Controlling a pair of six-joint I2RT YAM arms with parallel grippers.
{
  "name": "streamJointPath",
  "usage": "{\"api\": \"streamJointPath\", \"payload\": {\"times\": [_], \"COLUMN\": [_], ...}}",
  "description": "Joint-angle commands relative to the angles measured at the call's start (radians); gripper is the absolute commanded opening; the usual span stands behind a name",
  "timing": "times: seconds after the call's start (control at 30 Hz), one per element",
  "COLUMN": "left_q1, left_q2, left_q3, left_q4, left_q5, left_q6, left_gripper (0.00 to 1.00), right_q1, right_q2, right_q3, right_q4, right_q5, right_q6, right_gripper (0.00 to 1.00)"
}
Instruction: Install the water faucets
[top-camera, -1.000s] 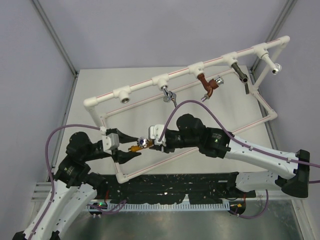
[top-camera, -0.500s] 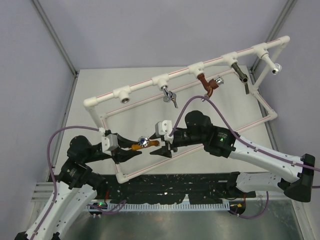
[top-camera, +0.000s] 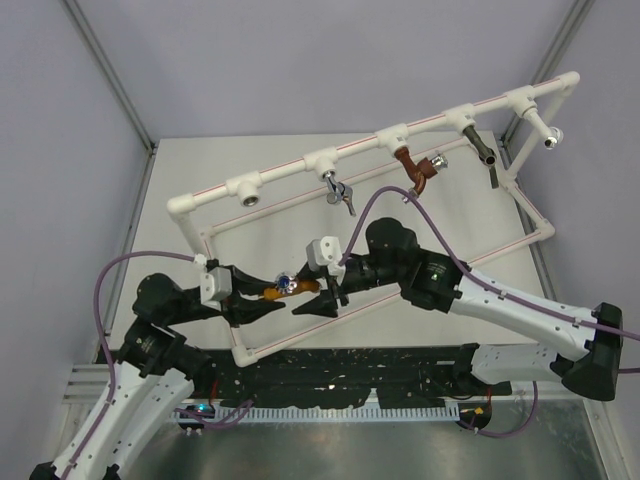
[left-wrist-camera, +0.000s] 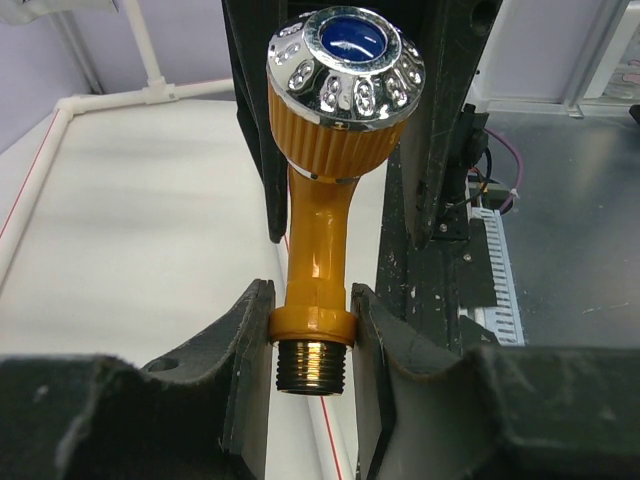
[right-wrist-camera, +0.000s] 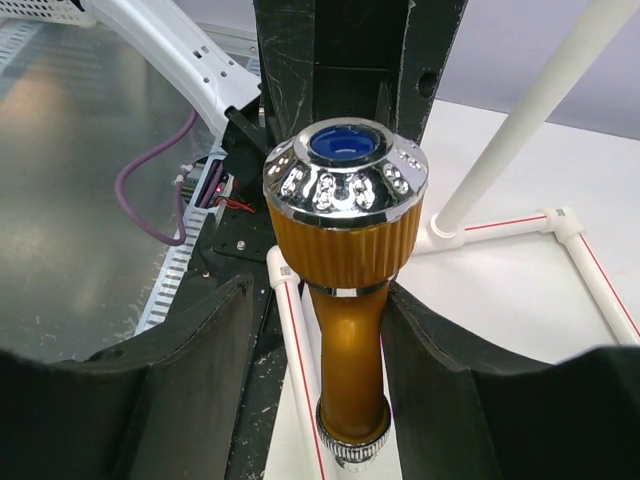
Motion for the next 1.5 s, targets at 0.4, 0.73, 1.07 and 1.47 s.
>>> {"api": "streamJointPath", "payload": {"times": [0.4,0.73,1.07,1.47], "left_q1": [-0.003,-0.001,-0.001,0.003], "left_q2": [0.012,-0.037,-0.313,-0.381], "left_q3": [0.002,0.019,0.013,-0.074], "left_q4": [0.094,-0.007,-0.199,-0.229], "left_q5": [0.053,-0.091,-0.852,-1.512], "left_q6": [-0.016,0.051,0.152,0.036], "left_gripper": [0.00,0.33,0.90,1.00], "right_q1": [-0.001,-0.001,0.030,0.099], "right_q2": [0.052,0.044,0.024,0.030], "right_q3": [0.064,0.057,0.067,0.049], "right_q4": [0.107,0.127,0.050,0.159], "right_q5": [-0.065,0.024,0.382,0.724], "right_q6": [0.086,0.068,-0.104,-0.288], "right_gripper": [0.45,0.05,0.05,0.05]}}
